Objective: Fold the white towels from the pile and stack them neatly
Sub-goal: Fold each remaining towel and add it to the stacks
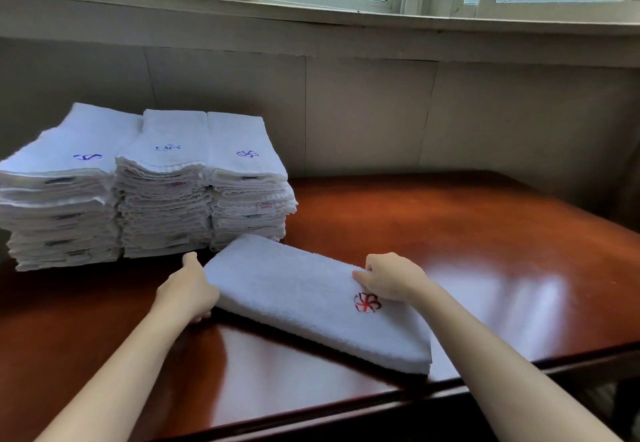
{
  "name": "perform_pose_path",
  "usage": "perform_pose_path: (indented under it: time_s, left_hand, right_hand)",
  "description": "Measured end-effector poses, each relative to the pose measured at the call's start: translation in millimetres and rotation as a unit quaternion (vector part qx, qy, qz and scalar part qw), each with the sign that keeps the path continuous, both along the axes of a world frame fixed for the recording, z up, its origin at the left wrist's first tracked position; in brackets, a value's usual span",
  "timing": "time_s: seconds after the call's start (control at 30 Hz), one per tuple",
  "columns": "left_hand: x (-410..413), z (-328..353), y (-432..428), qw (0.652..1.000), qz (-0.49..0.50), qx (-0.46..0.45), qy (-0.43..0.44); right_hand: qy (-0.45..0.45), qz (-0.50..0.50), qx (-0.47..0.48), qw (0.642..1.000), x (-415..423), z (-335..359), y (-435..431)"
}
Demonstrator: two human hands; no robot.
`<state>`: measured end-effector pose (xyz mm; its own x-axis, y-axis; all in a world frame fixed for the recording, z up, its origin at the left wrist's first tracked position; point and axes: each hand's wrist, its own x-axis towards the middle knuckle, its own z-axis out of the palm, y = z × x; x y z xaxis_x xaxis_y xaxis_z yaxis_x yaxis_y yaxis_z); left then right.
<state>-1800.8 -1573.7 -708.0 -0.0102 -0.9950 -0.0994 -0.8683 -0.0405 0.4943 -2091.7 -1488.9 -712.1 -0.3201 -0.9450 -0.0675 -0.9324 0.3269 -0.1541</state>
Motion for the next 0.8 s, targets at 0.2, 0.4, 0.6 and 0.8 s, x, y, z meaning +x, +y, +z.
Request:
perform_pose_path:
  time_s: [0.2, 0.4, 0.6, 0.8]
  left_hand:
    - [-37.0, -6.3, 23.7, 0.936, -0.02, 0.078, 0.342]
    - [-45.6, -15.0, 28.8, 0.875, -0.091, 0.075, 0.47]
    - [-51.2, -24.4, 18.2, 0.958, -0.061, -0.002, 0.28]
    - [-65.7, -40.5, 24.8, 0.985, -0.134, -0.014, 0.106]
  right_hand:
    - [-0.048, 0.036, 0.105, 0.993, 8.1, 16.9, 14.7]
    - [-0.284, 0.083, 0.21, 0.932, 21.9, 21.6, 29.0]
    - [-0.143, -0.017, -0.094, 0.985, 28.7, -5.7, 6.5]
    - [-0.124, 0.113, -0.102, 0.981, 63.7, -25.6, -12.4]
